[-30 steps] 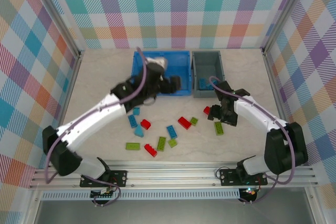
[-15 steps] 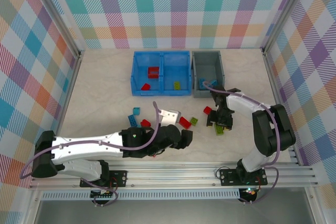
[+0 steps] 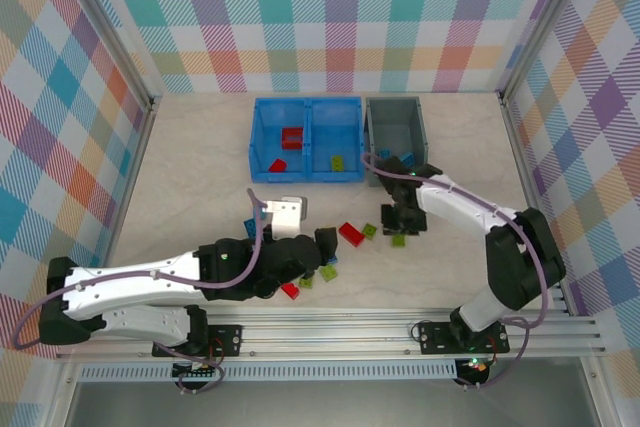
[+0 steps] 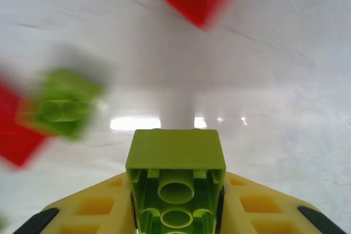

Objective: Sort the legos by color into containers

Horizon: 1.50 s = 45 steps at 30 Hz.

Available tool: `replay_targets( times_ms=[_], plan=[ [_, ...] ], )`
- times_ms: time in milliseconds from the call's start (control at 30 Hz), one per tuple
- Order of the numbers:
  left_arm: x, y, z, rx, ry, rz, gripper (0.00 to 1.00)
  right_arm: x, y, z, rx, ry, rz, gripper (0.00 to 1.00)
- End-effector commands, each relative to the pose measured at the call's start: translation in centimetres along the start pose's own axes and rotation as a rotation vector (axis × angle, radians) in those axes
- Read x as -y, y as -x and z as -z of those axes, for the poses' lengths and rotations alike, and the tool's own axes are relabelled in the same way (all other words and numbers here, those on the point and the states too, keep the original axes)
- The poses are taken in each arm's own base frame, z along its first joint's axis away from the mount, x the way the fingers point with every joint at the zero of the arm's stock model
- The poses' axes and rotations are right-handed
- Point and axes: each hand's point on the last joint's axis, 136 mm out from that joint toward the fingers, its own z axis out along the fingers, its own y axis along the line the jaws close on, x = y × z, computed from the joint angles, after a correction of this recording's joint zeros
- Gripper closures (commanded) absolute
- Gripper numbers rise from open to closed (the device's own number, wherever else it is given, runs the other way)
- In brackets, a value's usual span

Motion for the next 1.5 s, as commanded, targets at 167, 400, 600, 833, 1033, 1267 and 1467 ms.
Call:
replay_targets(
  times_ms=[167, 400, 600, 833, 1033, 1267, 1467],
  plan=[
    [-5.0, 6.6, 2.2, 0.151, 0.145, 0.003, 0.18, -9.9, 11.0, 5.8, 0.223, 0.160, 0.017, 0.68],
    [-4.6, 7.7, 1.8, 0.165, 0.129, 0.005, 0.19, -15.0, 18.6, 2.4, 0.213, 0.258, 0.021, 0.67],
    [-4.4, 6.6, 1.3, 0.130, 0.121, 0.007, 0.20, -15.2, 20.7, -1.3, 0.165, 0.277, -0.001, 0.65],
    [-4.1, 5.9, 0.7, 0.100, 0.117, 0.002, 0.20, -14.7, 21.2, -1.9, 0.151, 0.277, -0.003, 0.43],
    [-4.5, 5.3, 0.5, 0.082, 0.137, 0.010, 0.21, -14.6, 21.5, 2.2, 0.223, 0.302, 0.014, 0.41],
    [-5.9, 5.6, 1.2, 0.045, 0.183, 0.021, 0.21, -13.6, 20.8, 9.3, 0.356, 0.311, 0.038, 0.45],
    [-7.4, 6.0, 2.1, 0.010, 0.198, 0.052, 0.22, -12.9, 17.1, 14.9, 0.453, 0.345, 0.085, 0.44]
  ],
)
